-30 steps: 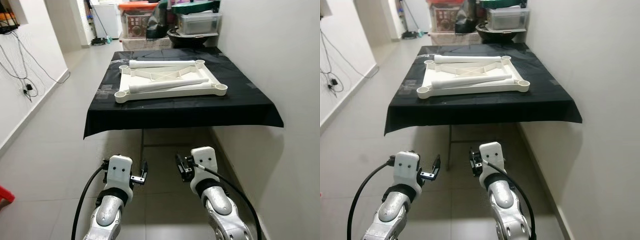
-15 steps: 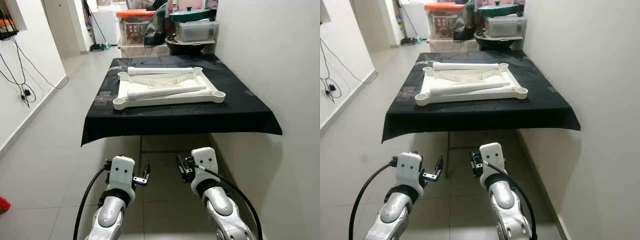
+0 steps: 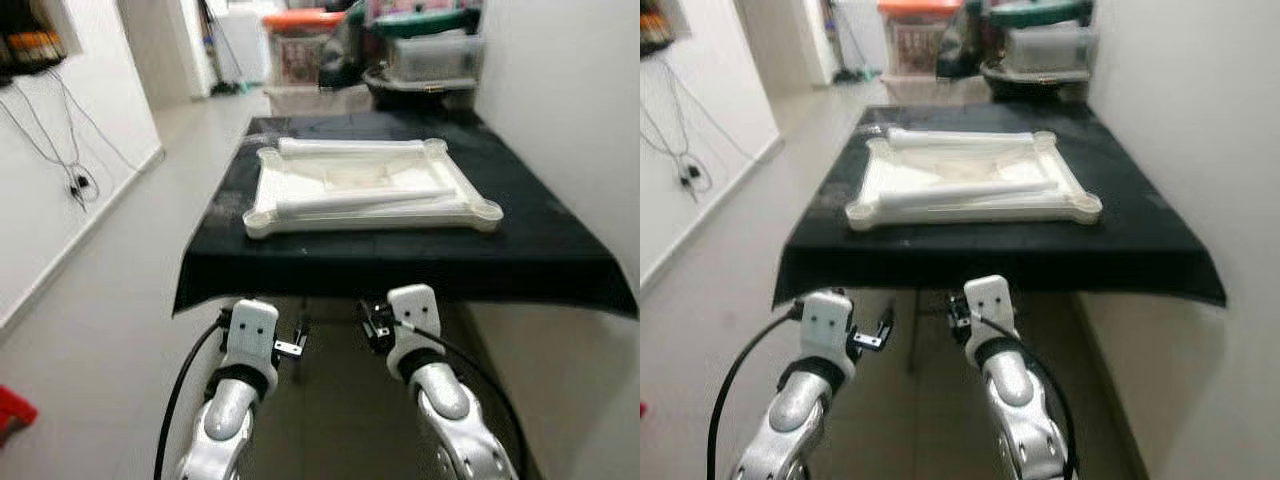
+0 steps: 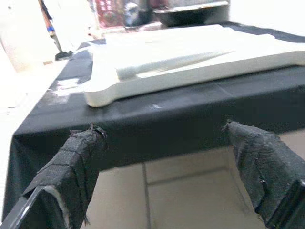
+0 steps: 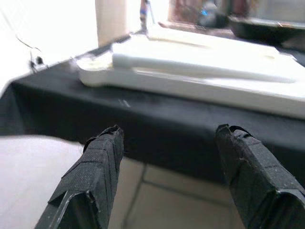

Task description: Building children table

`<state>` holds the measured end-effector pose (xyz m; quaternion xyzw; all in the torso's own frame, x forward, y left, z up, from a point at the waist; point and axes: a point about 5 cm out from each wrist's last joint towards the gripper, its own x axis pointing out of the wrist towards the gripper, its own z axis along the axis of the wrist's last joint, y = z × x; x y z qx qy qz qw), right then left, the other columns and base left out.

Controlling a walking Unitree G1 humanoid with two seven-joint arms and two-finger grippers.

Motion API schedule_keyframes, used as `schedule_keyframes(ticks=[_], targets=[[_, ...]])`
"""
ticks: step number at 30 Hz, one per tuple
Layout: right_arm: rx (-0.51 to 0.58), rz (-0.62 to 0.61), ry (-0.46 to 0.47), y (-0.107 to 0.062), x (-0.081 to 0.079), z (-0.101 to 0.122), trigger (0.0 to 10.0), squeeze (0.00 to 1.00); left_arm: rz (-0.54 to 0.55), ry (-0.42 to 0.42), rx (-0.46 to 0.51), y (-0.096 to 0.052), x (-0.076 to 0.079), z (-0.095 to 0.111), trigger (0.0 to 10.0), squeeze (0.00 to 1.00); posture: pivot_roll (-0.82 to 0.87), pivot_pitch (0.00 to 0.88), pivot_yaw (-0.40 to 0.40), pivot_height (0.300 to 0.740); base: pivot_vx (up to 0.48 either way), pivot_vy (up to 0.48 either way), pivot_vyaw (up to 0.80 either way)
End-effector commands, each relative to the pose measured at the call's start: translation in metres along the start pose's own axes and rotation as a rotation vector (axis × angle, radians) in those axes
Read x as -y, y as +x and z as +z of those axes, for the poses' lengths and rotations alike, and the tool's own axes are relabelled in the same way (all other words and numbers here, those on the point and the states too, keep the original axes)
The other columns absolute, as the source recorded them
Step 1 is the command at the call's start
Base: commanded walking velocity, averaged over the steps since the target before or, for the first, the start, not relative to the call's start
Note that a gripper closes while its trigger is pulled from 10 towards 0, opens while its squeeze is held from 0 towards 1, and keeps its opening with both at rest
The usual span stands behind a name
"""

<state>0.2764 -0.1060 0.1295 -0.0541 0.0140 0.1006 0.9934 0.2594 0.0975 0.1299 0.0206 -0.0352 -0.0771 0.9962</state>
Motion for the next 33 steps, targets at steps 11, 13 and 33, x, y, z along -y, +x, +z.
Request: schedule_keyframes(ticks=[11,13,33], targets=[[0.014,0.014,0.005,0.0022,-0.0045,0.0019,10.0,0.0,0.026,0.016,-0.016,0.0006,-0.0068,-0.0038,10.0,0.0,0.11,0.0,-0.01,0.74,0.4,0.0,0.0],[0.017,0.011,0.005,0.0026,-0.0042,0.0021,10.0,0.0,0.029,0.019,-0.014,0.0014,-0.0078,-0.0033,10.0,0.0,0.11,0.0,-0.01,0.74,0.401,0.0,0.0],[0.049,-0.026,0.027,0.0037,0.001,0.0053,10.0,0.0,0.038,0.01,0.01,0.0063,-0.0102,0.0022,10.0,0.0,0.11,0.0,-0.012,0.74,0.34,0.0,-0.12]])
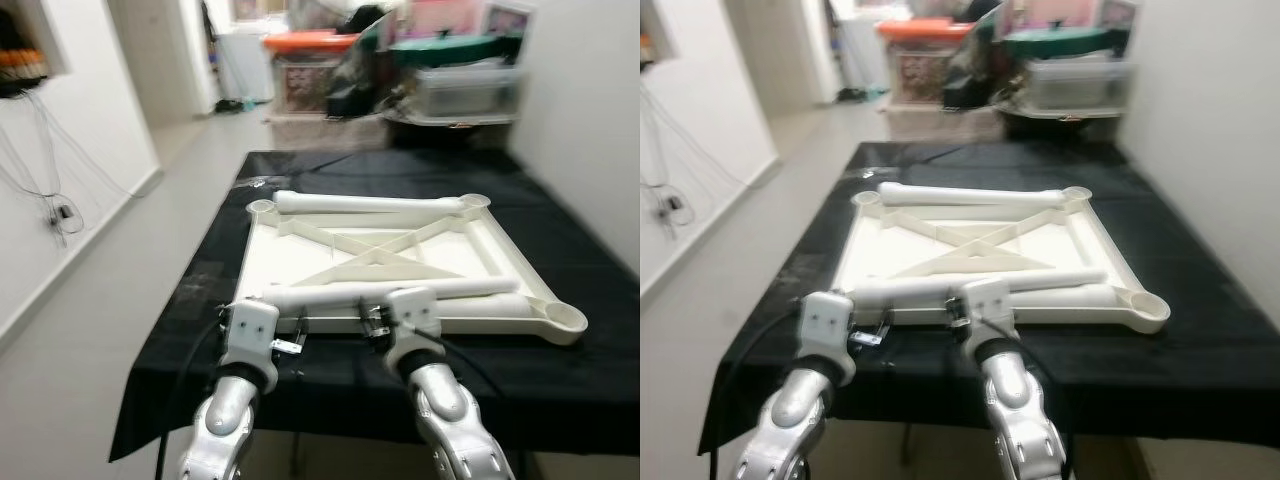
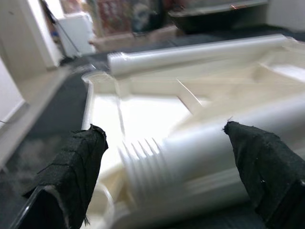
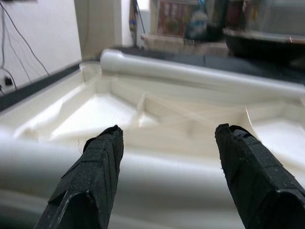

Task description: Building children table

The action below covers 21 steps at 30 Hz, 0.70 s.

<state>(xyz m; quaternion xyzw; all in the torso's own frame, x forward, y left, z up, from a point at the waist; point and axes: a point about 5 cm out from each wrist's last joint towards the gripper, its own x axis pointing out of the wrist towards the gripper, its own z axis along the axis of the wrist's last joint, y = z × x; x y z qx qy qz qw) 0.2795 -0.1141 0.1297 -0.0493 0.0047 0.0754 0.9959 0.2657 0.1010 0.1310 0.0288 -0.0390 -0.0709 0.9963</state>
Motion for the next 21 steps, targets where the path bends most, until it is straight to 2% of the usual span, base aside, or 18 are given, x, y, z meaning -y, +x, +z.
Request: schedule_keyframes(ticks=[1,3,6,8,9,11,12,13,14,16,18,19,20,21], targets=[[0.067,0.0,0.057,0.004,-0.003,0.012,10.0,0.0,-0.002,0.033,0.044,0.007,-0.009,0.012,10.0,0.0,0.11,0.0,-0.014,0.74,0.0,0.0,-0.51],[0.067,0.0,0.057,0.004,-0.003,0.012,10.0,0.0,-0.002,0.033,0.044,0.007,-0.009,0.012,10.0,0.0,0.11,0.0,-0.014,0.74,0.0,0.0,-0.51],[0.156,-0.017,0.075,0.008,0.002,0.03,10.0,0.0,-0.01,0.067,0.103,0.024,-0.027,0.038,10.0,0.0,0.12,0.0,-0.019,0.74,0.0,0.0,0.0],[0.156,-0.017,0.075,0.008,0.002,0.03,10.0,0.0,-0.01,0.067,0.103,0.024,-0.027,0.038,10.0,0.0,0.12,0.0,-0.019,0.74,0.0,0.0,0.0],[0.185,-0.033,0.066,0.01,0.004,0.036,10.0,0.0,-0.028,0.094,0.134,0.033,-0.036,0.054,10.0,0.0,0.13,0.0,-0.024,0.74,0.0,0.0,0.0],[0.185,-0.033,0.066,0.01,0.004,0.036,10.0,0.0,-0.028,0.094,0.134,0.033,-0.036,0.054,10.0,0.0,0.13,0.0,-0.024,0.74,0.0,0.0,0.0],[0.192,-0.046,0.066,0.01,0.005,0.037,10.0,0.0,-0.059,0.121,0.149,0.038,-0.039,0.062,10.0,0.0,0.13,0.0,-0.024,0.74,0.0,0.0,0.0],[0.194,-0.057,0.07,0.01,0.005,0.037,10.0,0.0,-0.155,0.165,0.168,0.043,-0.04,0.074,10.0,0.0,0.13,0.0,-0.021,0.74,0.0,0.0,0.0],[0.194,-0.058,0.071,0.01,0.005,0.037,10.0,0.0,-0.203,0.183,0.16,0.045,-0.04,0.076,10.0,0.0,0.13,0.0,-0.02,0.74,0.0,0.0,0.0],[0.192,-0.054,0.07,0.009,0.004,0.036,10.0,0.0,-0.26,0.207,0.146,0.046,-0.039,0.077,10.0,0.0,0.13,0.0,-0.02,0.74,0.0,0.0,0.0],[0.188,-0.051,0.07,0.009,0.003,0.035,10.0,0.0,-0.388,0.244,0.078,0.046,-0.036,0.072,10.0,0.0,0.13,0.0,-0.016,0.74,0.0,0.0,0.0],[0.188,-0.051,0.07,0.009,0.003,0.035,10.0,0.0,-0.388,0.244,0.078,0.046,-0.036,0.072,10.0,0.0,0.13,0.0,-0.016,0.74,0.0,0.0,0.0],[0.186,-0.049,0.073,0.009,0.003,0.035,10.0,0.0,-0.472,0.264,0.034,0.047,-0.037,0.07,10.0,0.22,0.13,0.0,-0.014,0.74,0.0,0.0,0.0],[0.186,-0.048,0.079,0.01,0.003,0.035,10.0,0.0,-0.526,0.278,0.002,0.049,-0.041,0.07,10.0,1.0,0.13,0.0,-0.01,0.74,0.0,0.0,0.0]])
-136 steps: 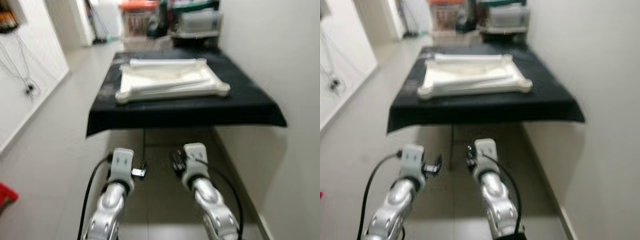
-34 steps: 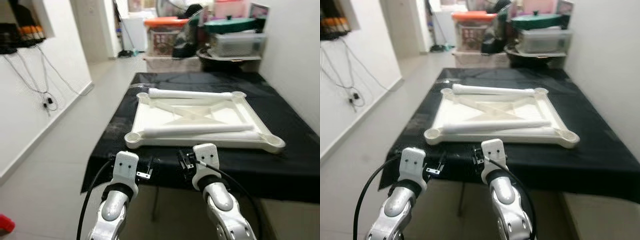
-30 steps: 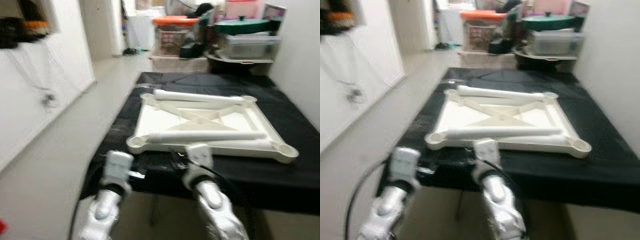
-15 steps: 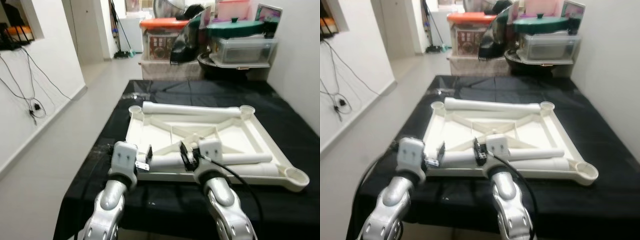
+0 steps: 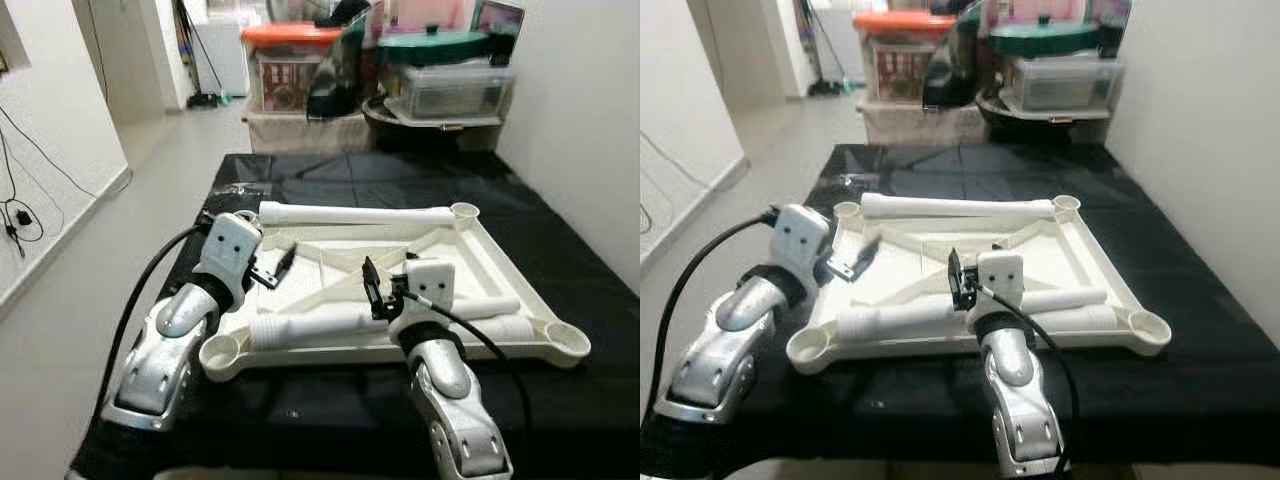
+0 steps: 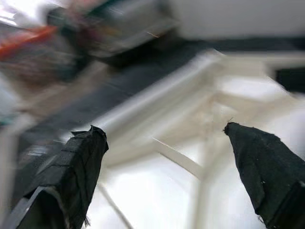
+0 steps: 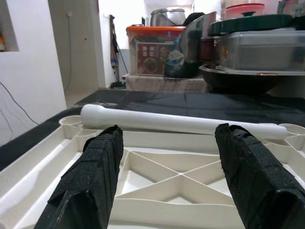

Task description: Building children table

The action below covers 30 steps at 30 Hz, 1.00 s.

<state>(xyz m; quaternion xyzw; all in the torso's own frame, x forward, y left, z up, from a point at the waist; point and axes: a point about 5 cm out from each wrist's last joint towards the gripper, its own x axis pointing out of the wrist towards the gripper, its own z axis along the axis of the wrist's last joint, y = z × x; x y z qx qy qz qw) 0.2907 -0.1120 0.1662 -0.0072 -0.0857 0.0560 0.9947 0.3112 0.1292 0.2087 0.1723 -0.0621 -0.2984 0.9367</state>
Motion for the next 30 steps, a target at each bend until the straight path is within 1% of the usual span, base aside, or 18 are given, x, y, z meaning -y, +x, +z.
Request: schedule_keyframes(ticks=[1,2,3,5,6,7,8,9,10,13,14,15,16,17,19,21,25,30], targets=[[0.001,-0.001,0.012,-0.001,0.0,-0.002,10.0,0.0,-0.106,-0.012,-0.06,0.001,-0.006,-0.004,10.0,1.0,0.13,0.0,-0.01,0.74,0.0,0.0,0.0],[0.001,-0.001,0.014,-0.001,0.0,-0.002,10.0,0.0,-0.138,-0.014,-0.078,0.0,-0.008,-0.004,10.0,1.0,0.13,0.0,-0.01,0.74,0.0,0.0,0.0],[0.001,-0.001,0.014,-0.001,0.0,-0.002,10.0,0.0,-0.138,-0.014,-0.078,0.0,-0.008,-0.004,10.0,1.0,0.13,0.0,-0.01,0.74,0.0,0.0,0.0],[0.002,0.0,0.013,0.001,0.0,-0.002,10.0,0.0,-0.279,0.004,-0.148,-0.003,-0.009,-0.011,10.0,1.0,0.15,0.0,-0.009,0.74,0.0,0.0,0.0],[0.002,0.0,0.013,0.001,0.0,-0.002,10.0,0.0,-0.279,0.004,-0.148,-0.003,-0.009,-0.011,10.0,1.0,0.15,0.0,-0.009,0.74,0.0,0.0,0.0],[0.003,-0.005,0.01,0.002,0.001,-0.001,10.0,0.0,-0.323,0.033,-0.184,-0.004,-0.012,-0.016,10.0,1.0,0.15,0.0,0.0,0.74,0.0,0.0,0.0],[0.005,-0.019,0.006,0.003,0.003,-0.001,10.0,0.0,-0.384,0.045,-0.232,-0.004,-0.014,-0.021,10.0,0.92,0.14,0.0,0.009,0.74,0.0,0.0,0.0],[0.006,-0.03,0.003,0.004,0.005,0.0,10.0,0.0,-0.416,0.05,-0.26,-0.005,-0.016,-0.025,10.0,0.0,0.14,0.0,0.009,0.74,0.0,0.0,0.0],[0.006,-0.03,0.003,0.004,0.005,0.0,10.0,0.0,-0.416,0.05,-0.26,-0.005,-0.016,-0.025,10.0,0.0,0.14,0.0,0.009,0.74,0.0,0.0,0.0],[0.008,-0.046,0.005,0.005,0.009,0.001,10.0,0.0,-0.475,0.061,-0.294,-0.006,-0.017,-0.028,10.0,0.0,0.14,0.0,0.021,0.74,0.0,0.0,0.0],[0.006,-0.06,0.004,0.004,0.013,0.001,10.0,0.0,-0.52,0.058,-0.324,-0.006,-0.017,-0.032,10.0,0.0,0.14,0.0,0.041,0.74,0.0,0.0,0.0],[0.001,-0.081,-0.002,0.001,0.017,0.001,10.0,0.0,-0.601,0.047,-0.373,-0.007,-0.016,-0.038,10.0,0.0,0.14,0.0,0.051,0.74,0.0,0.0,0.0],[0.001,-0.081,-0.002,0.001,0.017,0.001,10.0,0.0,-0.601,0.047,-0.373,-0.007,-0.016,-0.038,10.0,0.0,0.14,0.0,0.051,0.74,0.0,0.0,0.0],[-0.002,-0.092,-0.004,-0.001,0.019,0.0,10.0,0.0,-0.637,0.034,-0.388,-0.006,-0.016,-0.039,10.0,0.0,0.14,0.0,0.061,0.74,0.0,0.0,0.0],[-0.003,-0.095,-0.004,-0.002,0.019,0.0,10.0,0.0,-0.643,0.028,-0.389,-0.006,-0.017,-0.039,10.0,0.0,0.14,0.0,0.061,0.74,0.0,0.0,0.0],[-0.007,-0.097,-0.003,-0.004,0.019,0.0,10.0,0.0,-0.668,0.049,-0.409,-0.004,-0.019,-0.041,10.0,0.0,0.14,0.0,0.07,0.74,0.0,0.0,0.0],[-0.011,-0.097,0.005,-0.008,0.017,0.0,10.0,0.0,-0.7,0.056,-0.421,-0.003,-0.02,-0.043,10.0,0.0,0.14,0.0,0.083,0.74,0.0,0.0,0.0],[-0.01,-0.102,0.009,-0.01,0.017,0.001,10.0,0.0,-0.69,0.103,-0.418,0.002,-0.022,-0.045,10.0,0.0,0.14,0.0,0.093,0.74,0.0,0.0,0.0]])
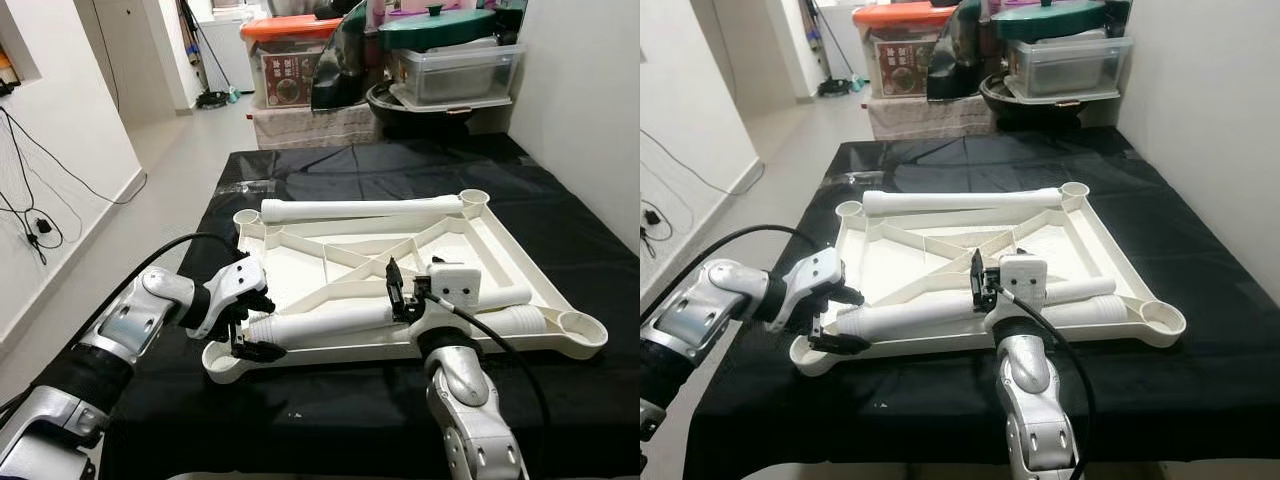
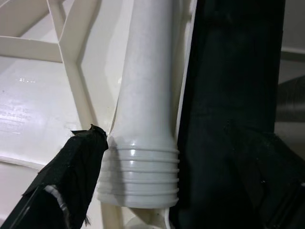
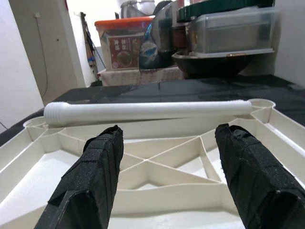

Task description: Building children table

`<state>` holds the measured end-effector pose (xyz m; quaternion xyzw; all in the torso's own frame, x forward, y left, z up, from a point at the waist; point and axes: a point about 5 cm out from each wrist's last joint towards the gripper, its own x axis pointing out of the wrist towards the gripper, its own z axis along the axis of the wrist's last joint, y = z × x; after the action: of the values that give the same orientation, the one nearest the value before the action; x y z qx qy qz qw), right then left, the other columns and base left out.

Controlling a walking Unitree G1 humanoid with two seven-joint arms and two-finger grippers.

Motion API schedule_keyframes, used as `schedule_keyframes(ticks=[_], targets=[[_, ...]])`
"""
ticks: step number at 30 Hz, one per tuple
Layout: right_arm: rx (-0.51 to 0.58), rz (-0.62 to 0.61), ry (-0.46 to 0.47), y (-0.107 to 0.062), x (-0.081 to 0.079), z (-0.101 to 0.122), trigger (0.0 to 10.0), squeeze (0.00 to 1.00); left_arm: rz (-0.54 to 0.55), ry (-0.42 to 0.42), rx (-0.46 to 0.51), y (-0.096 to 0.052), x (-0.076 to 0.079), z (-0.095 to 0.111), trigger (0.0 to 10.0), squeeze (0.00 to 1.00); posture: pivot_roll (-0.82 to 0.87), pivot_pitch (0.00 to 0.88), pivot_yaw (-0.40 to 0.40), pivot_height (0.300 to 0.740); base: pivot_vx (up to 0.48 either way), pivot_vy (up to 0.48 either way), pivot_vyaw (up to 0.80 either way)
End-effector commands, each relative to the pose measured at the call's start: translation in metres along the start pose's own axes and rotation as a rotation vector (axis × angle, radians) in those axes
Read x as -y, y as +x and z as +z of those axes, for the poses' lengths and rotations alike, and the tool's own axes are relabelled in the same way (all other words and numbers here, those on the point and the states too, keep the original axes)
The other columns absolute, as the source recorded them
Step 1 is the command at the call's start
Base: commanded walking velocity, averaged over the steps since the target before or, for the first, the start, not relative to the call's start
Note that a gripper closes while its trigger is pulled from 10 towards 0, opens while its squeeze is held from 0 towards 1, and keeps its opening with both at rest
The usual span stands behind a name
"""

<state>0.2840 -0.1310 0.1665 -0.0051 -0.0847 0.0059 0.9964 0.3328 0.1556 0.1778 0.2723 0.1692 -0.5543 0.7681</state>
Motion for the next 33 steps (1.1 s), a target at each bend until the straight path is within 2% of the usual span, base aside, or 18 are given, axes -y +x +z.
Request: schedule_keyframes(ticks=[1,9,13,16,22,25,31,33], targets=[[-0.008,-0.002,0.012,-0.001,-0.001,0.0,10.0,0.0,0.003,0.015,-0.03,0.001,-0.002,-0.003,10.0,0.0,0.14,0.0,0.093,0.74,0.0,0.0,0.0],[-0.006,-0.014,0.013,-0.003,0.0,0.003,10.0,0.0,0.007,0.057,-0.042,0.009,-0.005,-0.008,10.0,0.0,0.14,0.0,0.109,0.74,0.0,0.0,0.0],[-0.004,-0.017,0.015,-0.005,0.001,0.005,10.0,0.0,0.001,0.057,-0.023,0.014,-0.003,-0.007,10.0,0.0,0.13,0.0,0.111,0.74,0.0,0.0,0.0],[-0.004,-0.02,0.013,-0.007,0.002,0.007,10.0,0.0,0.018,0.089,0.01,0.021,-0.001,-0.004,10.0,0.0,0.13,0.0,0.116,0.74,0.0,0.0,0.0],[-0.015,-0.004,0.025,-0.012,0.001,0.007,10.0,0.0,0.004,0.085,0.031,0.032,0.004,-0.002,10.0,0.0,0.12,0.0,0.116,0.74,0.0,0.0,0.0],[-0.011,0.001,0.032,-0.012,0.0,0.01,10.0,0.0,-0.031,0.075,0.009,0.036,0.01,-0.009,10.0,0.0,0.12,0.0,0.116,0.74,0.0,0.0,0.0],[-0.009,0.003,0.035,-0.013,0.0,0.012,10.0,0.0,-0.035,0.075,-0.011,0.036,0.011,-0.014,10.0,0.0,0.12,0.0,0.113,0.74,0.0,0.0,0.0],[-0.008,0.005,0.036,-0.013,0.002,0.013,10.0,0.0,-0.028,0.088,-0.054,0.034,0.01,-0.021,10.0,0.0,0.12,0.0,0.11,0.74,0.0,0.0,0.0]])
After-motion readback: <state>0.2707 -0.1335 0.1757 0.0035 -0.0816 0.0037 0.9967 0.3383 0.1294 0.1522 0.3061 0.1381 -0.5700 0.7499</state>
